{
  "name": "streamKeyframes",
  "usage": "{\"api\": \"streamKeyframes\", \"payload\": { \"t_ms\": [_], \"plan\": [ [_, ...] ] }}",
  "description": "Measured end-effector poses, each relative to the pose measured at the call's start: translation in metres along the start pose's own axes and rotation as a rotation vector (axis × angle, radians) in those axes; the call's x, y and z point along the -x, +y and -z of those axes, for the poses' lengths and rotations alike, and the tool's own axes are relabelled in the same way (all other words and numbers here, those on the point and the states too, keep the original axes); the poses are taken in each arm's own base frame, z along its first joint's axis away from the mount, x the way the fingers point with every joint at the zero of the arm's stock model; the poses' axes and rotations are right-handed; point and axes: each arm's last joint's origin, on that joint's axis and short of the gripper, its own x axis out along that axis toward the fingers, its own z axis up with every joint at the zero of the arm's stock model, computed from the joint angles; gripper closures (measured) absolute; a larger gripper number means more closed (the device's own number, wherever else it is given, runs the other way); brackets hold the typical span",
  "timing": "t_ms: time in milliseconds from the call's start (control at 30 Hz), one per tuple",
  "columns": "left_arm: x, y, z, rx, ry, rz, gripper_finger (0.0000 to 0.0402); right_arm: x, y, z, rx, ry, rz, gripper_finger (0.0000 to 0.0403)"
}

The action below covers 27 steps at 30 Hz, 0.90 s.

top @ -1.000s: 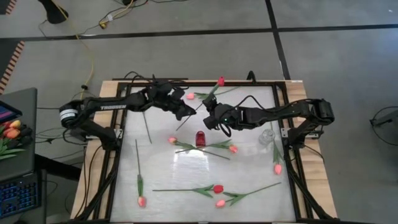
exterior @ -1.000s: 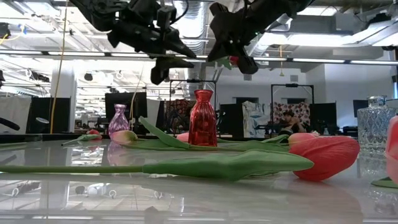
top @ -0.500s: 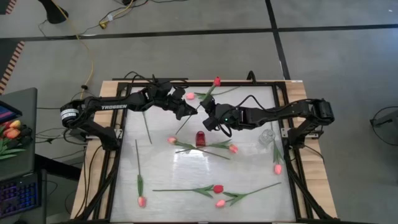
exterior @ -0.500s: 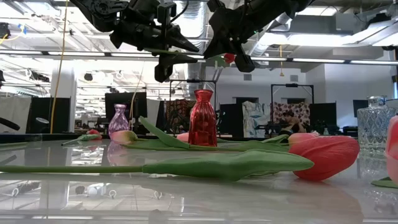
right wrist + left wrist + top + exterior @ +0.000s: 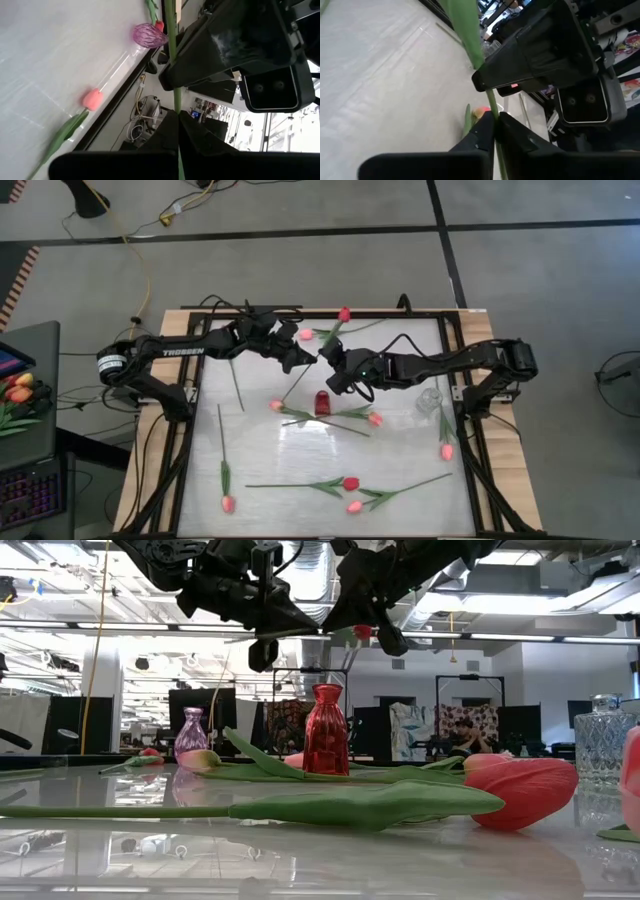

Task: Sort flowers into vase by color
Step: Put the top right red tulip into the violet vase

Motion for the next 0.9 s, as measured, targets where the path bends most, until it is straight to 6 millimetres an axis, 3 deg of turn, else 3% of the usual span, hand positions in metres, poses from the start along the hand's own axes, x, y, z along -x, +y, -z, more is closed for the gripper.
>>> {"api": "streamKeyframes", "payload": {
  "t_ms": [267, 533, 700, 900],
  "plan": [
    [0.0, 0.0, 0.0, -0.01, 0.005, 0.006, 0.04, 0.0, 0.0, -0.001, 0.008, -0.016, 0.0, 0.0354],
    [0.001, 0.002, -0.001, -0.038, -0.019, -0.02, 0.0401, 0.002, 0.001, -0.004, 0.007, -0.07, -0.013, 0.0251],
    [0.007, 0.009, -0.008, -0.047, -0.058, -0.052, 0.0401, 0.006, -0.003, -0.011, -0.111, -0.056, 0.031, 0.0189],
    [0.025, 0.024, -0.022, -0.073, -0.137, -0.104, 0.0401, 0.015, -0.007, -0.02, -0.294, 0.034, 0.091, 0.0174]
  ]
}}
